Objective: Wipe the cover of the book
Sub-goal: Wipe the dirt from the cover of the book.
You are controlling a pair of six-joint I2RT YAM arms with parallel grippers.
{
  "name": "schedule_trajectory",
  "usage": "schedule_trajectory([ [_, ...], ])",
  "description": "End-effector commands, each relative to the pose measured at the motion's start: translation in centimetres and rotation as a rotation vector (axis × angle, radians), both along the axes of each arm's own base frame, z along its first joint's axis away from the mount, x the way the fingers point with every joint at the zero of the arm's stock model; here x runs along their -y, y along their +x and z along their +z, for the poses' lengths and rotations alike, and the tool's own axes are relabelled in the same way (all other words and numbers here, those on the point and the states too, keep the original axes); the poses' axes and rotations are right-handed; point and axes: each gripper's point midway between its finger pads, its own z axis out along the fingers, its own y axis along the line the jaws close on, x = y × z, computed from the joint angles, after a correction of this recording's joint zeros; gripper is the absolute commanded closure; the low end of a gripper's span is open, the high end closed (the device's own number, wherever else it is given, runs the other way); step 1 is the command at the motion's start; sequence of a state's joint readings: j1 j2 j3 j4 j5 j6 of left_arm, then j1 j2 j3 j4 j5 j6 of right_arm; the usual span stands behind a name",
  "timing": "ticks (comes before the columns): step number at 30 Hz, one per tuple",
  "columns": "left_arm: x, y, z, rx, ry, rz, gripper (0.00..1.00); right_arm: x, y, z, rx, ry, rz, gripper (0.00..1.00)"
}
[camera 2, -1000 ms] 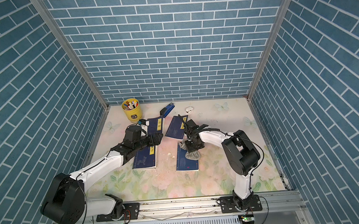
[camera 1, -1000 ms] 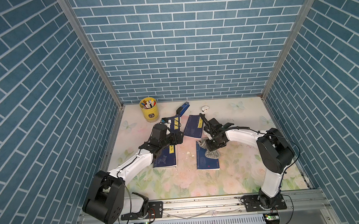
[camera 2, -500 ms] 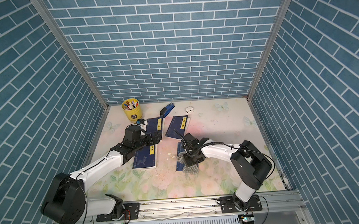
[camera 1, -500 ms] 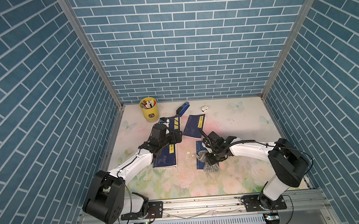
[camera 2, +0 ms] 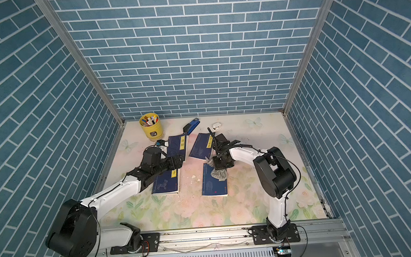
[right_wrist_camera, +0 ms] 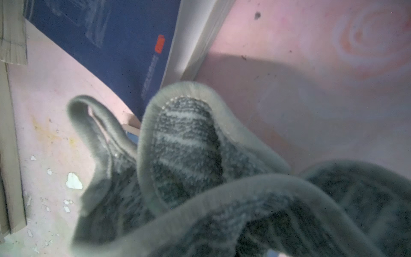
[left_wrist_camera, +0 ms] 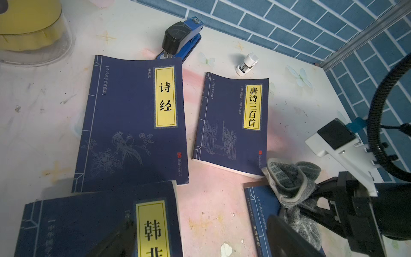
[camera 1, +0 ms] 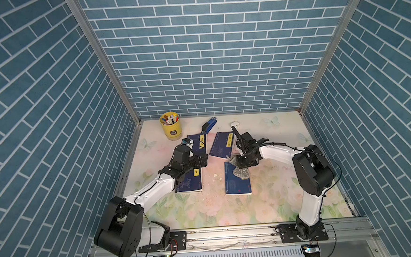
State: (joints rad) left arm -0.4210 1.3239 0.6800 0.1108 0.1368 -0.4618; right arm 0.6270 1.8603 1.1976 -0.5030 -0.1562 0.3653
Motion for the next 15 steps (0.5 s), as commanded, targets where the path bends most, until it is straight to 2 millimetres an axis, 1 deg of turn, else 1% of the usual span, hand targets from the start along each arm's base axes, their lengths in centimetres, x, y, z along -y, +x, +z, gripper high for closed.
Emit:
schedule_trajectory([
  [1, -0.3, 0.6, 1.0, 0.035, -0.009, 0.018, 0.03, 3.3, -6.0, -3.1, -0.127, -0.173, 0.048, 1.00],
  [5, 0.0, 1.2, 1.1, 0.036, -0.009, 0.014, 0.03, 3.3, -10.7, -3.4, -0.163, -0.188, 0.071, 1.00],
  [8, 0.2, 1.7, 1.3, 0.040, -0.011, 0.014, 0.03, 4.3, -13.4, -3.9, -0.196, -0.206, 0.046, 1.00],
  [11, 0.2, 1.9, 1.5, 0.044, -0.009, 0.018, 0.03, 5.5, -15.0, -4.2, -0.215, -0.212, 0.011, 1.00],
  [15, 0.0, 2.0, 1.4, 0.045, -0.004, 0.024, 0.03, 6.3, -15.7, -3.8, -0.209, -0.205, -0.006, 1.00],
])
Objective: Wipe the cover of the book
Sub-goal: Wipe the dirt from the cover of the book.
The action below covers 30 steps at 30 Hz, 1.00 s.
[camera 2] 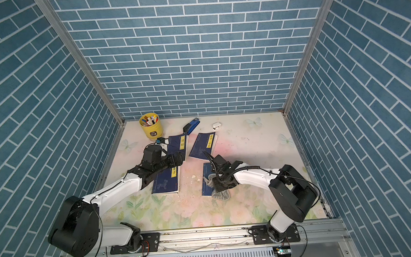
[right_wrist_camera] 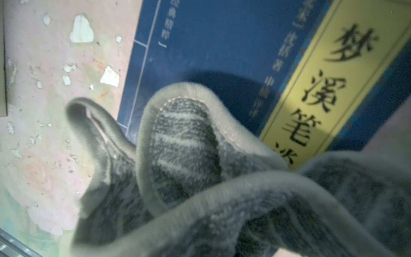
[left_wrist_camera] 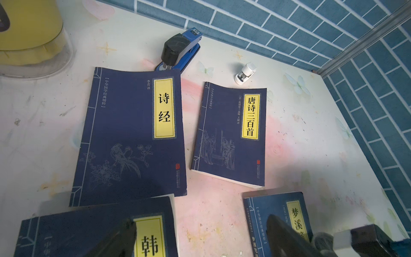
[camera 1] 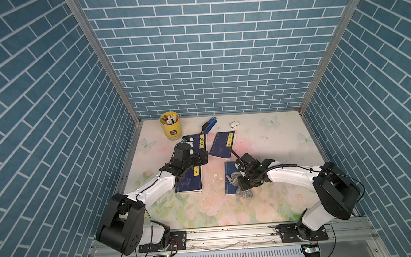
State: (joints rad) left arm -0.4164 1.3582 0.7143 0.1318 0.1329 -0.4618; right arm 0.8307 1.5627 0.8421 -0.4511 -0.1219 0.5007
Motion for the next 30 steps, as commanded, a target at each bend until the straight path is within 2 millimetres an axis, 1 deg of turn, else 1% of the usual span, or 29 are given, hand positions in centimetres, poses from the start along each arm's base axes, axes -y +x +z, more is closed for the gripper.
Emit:
schedule_trajectory([
  [1, -0.3, 0.9, 0.8, 0.023, 0.001, 0.019, 0.03, 5.3, -4.6, -3.3, -0.175, -0.198, -0.070, 1.00],
  [3, -0.4, 0.8, 0.7, 0.022, 0.003, 0.020, 0.03, 5.3, -4.5, -3.1, -0.171, -0.196, -0.069, 1.00],
  [6, -0.5, 0.6, 0.6, 0.020, 0.001, 0.025, 0.03, 5.4, -4.3, -3.5, -0.172, -0.212, -0.066, 1.00],
  [9, -0.7, 0.4, 0.5, 0.021, 0.000, 0.031, 0.03, 5.8, -2.4, -4.0, -0.142, -0.241, -0.093, 1.00],
  [12, -0.9, 0.2, 0.5, 0.021, 0.001, 0.034, 0.03, 5.9, 0.9, -4.1, -0.109, -0.221, -0.143, 1.00],
  [14, -1.0, 0.2, 0.5, 0.020, 0.004, 0.035, 0.03, 6.0, 3.5, -4.0, -0.084, -0.222, -0.164, 1.00],
  [16, -1.1, 0.1, 0.3, 0.016, 0.006, 0.035, 0.03, 5.6, 5.8, -3.7, -0.061, -0.217, -0.160, 1.00],
  [20, -1.1, -0.1, 0.3, 0.015, -0.003, 0.035, 0.03, 4.9, 9.1, -3.6, -0.038, -0.239, -0.127, 1.00],
  [22, -1.1, -0.2, 0.2, 0.015, -0.004, 0.035, 0.03, 4.7, 9.9, -3.7, -0.038, -0.251, -0.117, 1.00],
  [26, -1.3, -0.3, 0.1, 0.019, -0.005, 0.040, 0.03, 4.5, 10.1, -3.9, -0.036, -0.246, -0.112, 1.00],
  [30, -1.2, 0.0, 0.1, 0.019, -0.005, 0.036, 0.03, 4.3, 10.6, -4.3, -0.030, -0.254, -0.109, 1.00],
])
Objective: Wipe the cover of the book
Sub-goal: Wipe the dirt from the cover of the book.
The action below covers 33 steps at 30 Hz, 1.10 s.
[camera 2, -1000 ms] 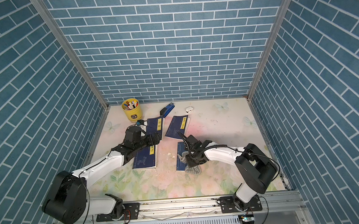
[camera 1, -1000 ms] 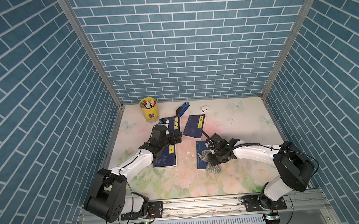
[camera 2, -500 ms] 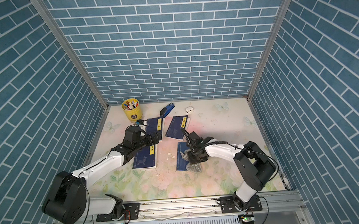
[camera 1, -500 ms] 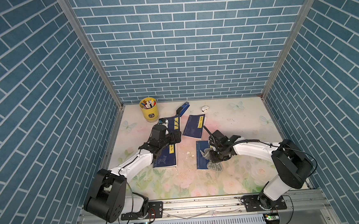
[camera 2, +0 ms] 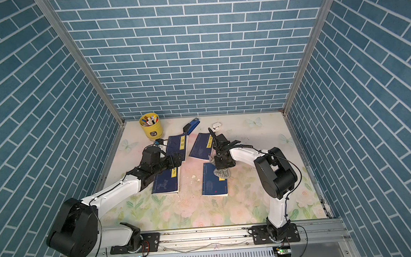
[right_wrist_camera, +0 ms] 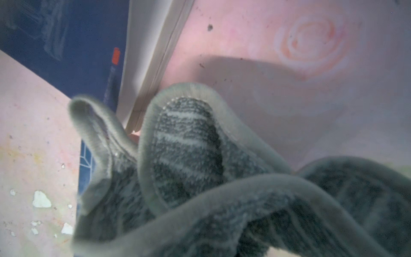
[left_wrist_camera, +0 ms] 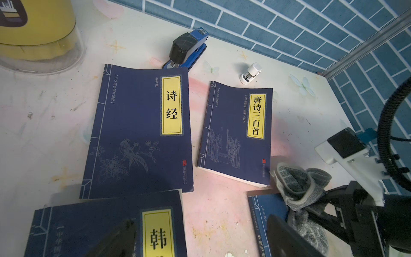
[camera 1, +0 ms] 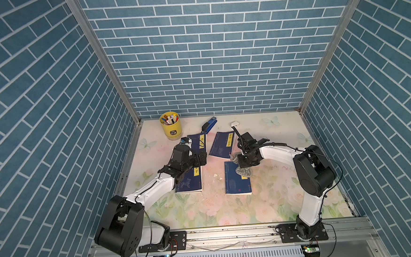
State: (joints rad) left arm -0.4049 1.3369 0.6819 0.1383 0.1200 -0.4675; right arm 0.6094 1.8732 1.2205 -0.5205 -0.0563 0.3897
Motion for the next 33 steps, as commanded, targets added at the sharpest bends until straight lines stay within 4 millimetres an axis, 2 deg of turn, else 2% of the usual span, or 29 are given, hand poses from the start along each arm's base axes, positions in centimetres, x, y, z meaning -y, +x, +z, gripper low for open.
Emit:
schedule_trajectory([
  [1, -0.2, 0.5, 0.5, 0.022, -0.007, 0.006, 0.04, 3.2, -1.9, -4.6, -0.108, -0.173, 0.017, 1.00],
  [8, -0.1, 0.8, 0.9, 0.025, -0.007, 0.009, 0.04, 0.1, -1.3, -3.6, -0.078, -0.132, 0.076, 1.00],
  [11, -0.3, 0.7, 0.8, 0.026, -0.012, 0.017, 0.04, -1.3, -1.8, -3.5, -0.077, -0.140, 0.119, 1.00],
  [15, -0.4, 0.6, 0.6, 0.020, -0.011, 0.018, 0.04, -2.0, -3.3, -3.8, -0.091, -0.145, 0.143, 1.00],
  [20, -0.7, 0.6, 0.5, 0.019, -0.003, 0.029, 0.03, -1.5, -7.0, -3.8, -0.122, -0.151, 0.150, 1.00],
  [25, -0.7, 1.0, 0.8, 0.027, -0.005, 0.033, 0.04, -0.5, -13.2, -4.0, -0.200, -0.149, 0.181, 1.00],
  [29, -0.5, 1.3, 0.9, 0.029, -0.011, 0.029, 0.04, 0.1, -17.1, -4.0, -0.255, -0.130, 0.199, 1.00],
  [31, -0.3, 1.3, 0.8, 0.028, -0.016, 0.024, 0.04, 0.1, -18.1, -3.6, -0.261, -0.115, 0.210, 1.00],
  [33, -0.2, 1.4, 0.8, 0.028, -0.020, 0.024, 0.04, -0.1, -18.0, -3.3, -0.246, -0.104, 0.217, 1.00],
])
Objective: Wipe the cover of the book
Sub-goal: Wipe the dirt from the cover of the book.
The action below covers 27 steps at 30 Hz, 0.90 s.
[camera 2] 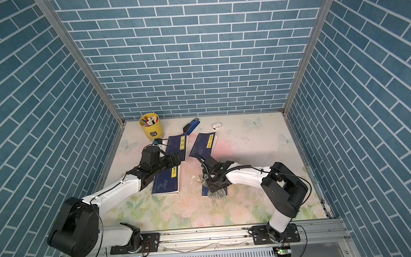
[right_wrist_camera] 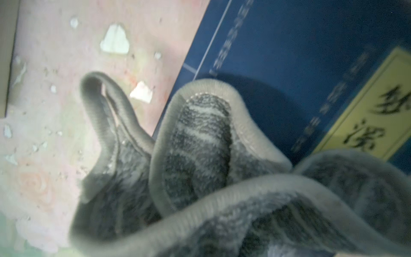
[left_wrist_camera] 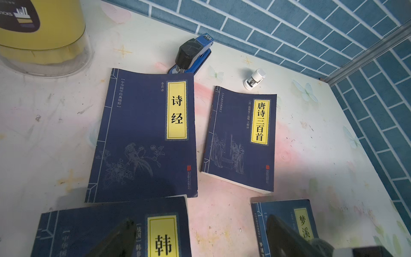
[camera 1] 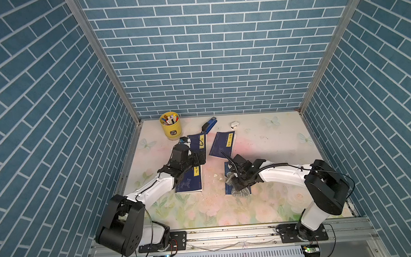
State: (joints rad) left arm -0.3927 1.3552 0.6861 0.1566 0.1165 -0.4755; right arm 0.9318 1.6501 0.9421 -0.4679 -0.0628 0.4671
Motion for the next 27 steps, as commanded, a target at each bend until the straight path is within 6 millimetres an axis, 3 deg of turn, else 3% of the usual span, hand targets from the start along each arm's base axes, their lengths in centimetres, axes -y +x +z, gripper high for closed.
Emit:
schedule_trajectory([
  [1, 0.1, 0.9, 0.9, 0.026, -0.013, 0.007, 0.04, 3.7, -4.4, -2.9, -0.186, -0.145, -0.020, 1.00],
  [4, 0.1, 0.7, 0.7, 0.019, -0.016, 0.005, 0.04, 3.4, -2.2, -2.6, -0.134, -0.173, -0.003, 1.00],
  [10, 0.0, 0.0, 0.5, 0.011, -0.031, 0.003, 0.04, 3.1, 6.0, -2.6, -0.063, -0.147, -0.075, 1.00],
  [15, -0.2, -0.4, 0.5, 0.011, -0.037, 0.011, 0.04, 1.4, 9.6, -2.4, -0.027, -0.163, -0.024, 1.00],
  [17, -0.3, -0.4, 0.5, 0.012, -0.037, 0.014, 0.04, 0.8, 9.4, -2.6, -0.054, -0.148, -0.011, 1.00],
  [20, -0.3, -0.4, 0.4, 0.009, -0.038, 0.016, 0.04, 0.9, 7.4, -2.9, -0.088, -0.145, 0.010, 1.00],
  [25, -0.3, 0.0, 0.3, 0.012, -0.028, 0.019, 0.04, 2.1, 0.7, -2.8, -0.149, -0.163, 0.086, 1.00],
  [27, -0.1, 0.3, 0.0, 0.007, -0.027, 0.012, 0.04, 2.0, -1.0, -2.5, -0.159, -0.148, 0.100, 1.00],
])
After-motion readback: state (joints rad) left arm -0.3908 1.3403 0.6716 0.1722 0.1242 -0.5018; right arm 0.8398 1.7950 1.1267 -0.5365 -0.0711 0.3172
